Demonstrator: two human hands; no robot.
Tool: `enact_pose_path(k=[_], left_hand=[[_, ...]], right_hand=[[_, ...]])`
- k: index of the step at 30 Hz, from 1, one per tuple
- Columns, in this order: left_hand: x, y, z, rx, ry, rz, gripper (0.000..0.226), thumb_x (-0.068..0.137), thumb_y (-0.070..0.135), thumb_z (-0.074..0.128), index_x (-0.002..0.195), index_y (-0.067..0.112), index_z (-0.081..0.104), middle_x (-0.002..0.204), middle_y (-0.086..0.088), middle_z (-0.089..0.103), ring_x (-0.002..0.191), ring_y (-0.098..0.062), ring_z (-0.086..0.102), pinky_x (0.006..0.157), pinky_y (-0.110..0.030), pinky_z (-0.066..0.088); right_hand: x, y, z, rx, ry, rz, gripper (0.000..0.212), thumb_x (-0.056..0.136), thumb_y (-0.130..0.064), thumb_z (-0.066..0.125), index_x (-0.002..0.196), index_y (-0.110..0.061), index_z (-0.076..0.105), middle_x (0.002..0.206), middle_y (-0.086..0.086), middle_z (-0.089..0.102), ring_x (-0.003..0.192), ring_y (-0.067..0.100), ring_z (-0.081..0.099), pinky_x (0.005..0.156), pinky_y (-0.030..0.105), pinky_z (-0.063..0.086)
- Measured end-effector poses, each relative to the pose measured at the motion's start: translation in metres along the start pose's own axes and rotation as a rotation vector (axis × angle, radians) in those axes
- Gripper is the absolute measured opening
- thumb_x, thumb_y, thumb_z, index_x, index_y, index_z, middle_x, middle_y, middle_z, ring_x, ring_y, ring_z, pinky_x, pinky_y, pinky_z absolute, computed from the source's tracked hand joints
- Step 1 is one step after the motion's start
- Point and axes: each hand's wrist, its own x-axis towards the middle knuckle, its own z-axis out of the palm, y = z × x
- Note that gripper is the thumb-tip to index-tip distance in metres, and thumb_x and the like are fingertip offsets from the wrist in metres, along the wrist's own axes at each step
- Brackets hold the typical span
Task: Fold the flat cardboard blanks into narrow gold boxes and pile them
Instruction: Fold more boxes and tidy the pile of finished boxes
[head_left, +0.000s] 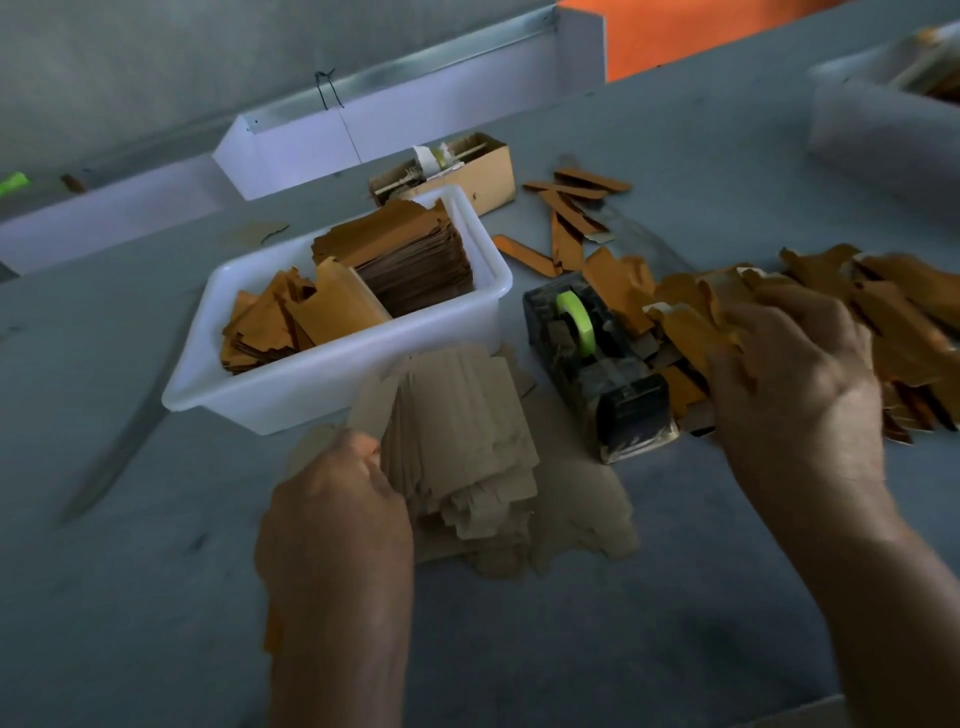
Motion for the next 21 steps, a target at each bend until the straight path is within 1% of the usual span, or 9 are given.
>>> enact_pose_path(k=[3,5,6,8,11,13,16,19,21], left_hand=[[-0.004,0.006,0.002,-0.001,0.075,0.038,0.012,0.087,0.015,0.059,0.09,0.008,0.068,0.085,-0.008,0.057,0.081,-0.019,0.039,0.062,-0.031,0.029],[-0.007,0.014,0.003,-0.016,0.067,0.064,0.012,0.085,0.019,0.064,0.086,0.007,0.065,0.087,-0.004,0.051,0.087,-0.018,0.037,0.065,-0.03,0.03],[-0.01,0.019,0.004,-0.054,0.047,0.08,0.015,0.085,0.023,0.066,0.086,0.008,0.063,0.088,-0.003,0.049,0.09,-0.019,0.041,0.068,-0.028,0.03],[-0.016,0.029,0.005,-0.146,0.029,0.139,0.02,0.082,0.029,0.069,0.082,0.01,0.06,0.088,-0.001,0.045,0.09,-0.019,0.045,0.067,-0.024,0.029],[-0.03,0.045,0.006,-0.192,0.008,0.269,0.022,0.074,0.023,0.078,0.075,0.014,0.058,0.082,0.001,0.045,0.077,-0.014,0.041,0.053,-0.019,0.019],[-0.038,0.054,0.008,-0.206,-0.018,0.333,0.028,0.064,0.012,0.085,0.07,0.013,0.057,0.075,-0.003,0.05,0.066,-0.018,0.048,0.049,-0.015,0.015],[-0.047,0.06,0.009,-0.217,-0.089,0.457,0.02,0.072,0.02,0.077,0.084,0.017,0.062,0.084,0.004,0.052,0.076,-0.015,0.056,0.051,-0.013,0.026],[-0.047,0.053,0.011,-0.42,-0.216,0.454,0.018,0.083,0.032,0.066,0.101,0.027,0.065,0.099,0.017,0.054,0.092,-0.003,0.054,0.077,-0.022,0.049],[-0.04,0.047,0.006,-0.496,-0.098,0.343,0.023,0.081,0.036,0.066,0.103,0.031,0.062,0.099,0.018,0.052,0.093,-0.005,0.055,0.079,-0.027,0.051]], right_hand=[[-0.008,-0.014,-0.009,0.125,0.039,-0.034,0.023,0.09,-0.009,0.058,0.11,-0.005,0.066,0.124,0.012,0.055,0.111,0.03,0.052,0.086,0.033,0.044],[-0.015,-0.026,-0.016,0.231,0.02,-0.059,0.018,0.09,-0.009,0.059,0.105,-0.009,0.068,0.116,0.006,0.06,0.098,0.018,0.058,0.079,0.02,0.048],[-0.02,-0.032,-0.019,0.279,-0.012,-0.067,0.016,0.09,-0.01,0.059,0.103,-0.012,0.069,0.109,0.003,0.062,0.089,0.01,0.059,0.073,0.011,0.047],[-0.031,-0.045,-0.022,0.416,-0.183,-0.027,0.013,0.089,-0.017,0.058,0.095,-0.019,0.069,0.09,-0.006,0.067,0.073,0.002,0.061,0.065,0.006,0.048],[-0.048,-0.065,-0.018,0.753,-0.55,0.226,0.011,0.084,-0.028,0.059,0.087,-0.023,0.068,0.076,-0.006,0.071,0.071,0.003,0.068,0.065,0.02,0.057],[-0.054,-0.067,-0.011,0.872,-0.659,0.38,0.016,0.083,-0.033,0.061,0.091,-0.023,0.069,0.078,-0.007,0.072,0.072,0.003,0.069,0.063,0.019,0.055],[-0.054,-0.06,-0.004,0.953,-0.672,0.534,0.013,0.085,-0.03,0.063,0.094,-0.023,0.069,0.079,-0.005,0.073,0.075,0.007,0.069,0.063,0.02,0.051],[-0.049,-0.049,-0.002,1.072,-0.625,0.62,0.008,0.086,-0.016,0.062,0.088,-0.015,0.069,0.08,0.005,0.073,0.074,0.017,0.069,0.065,0.029,0.052],[-0.047,-0.043,-0.002,1.129,-0.626,0.627,0.006,0.081,-0.014,0.064,0.083,-0.014,0.07,0.083,0.008,0.072,0.078,0.02,0.067,0.069,0.033,0.054]])
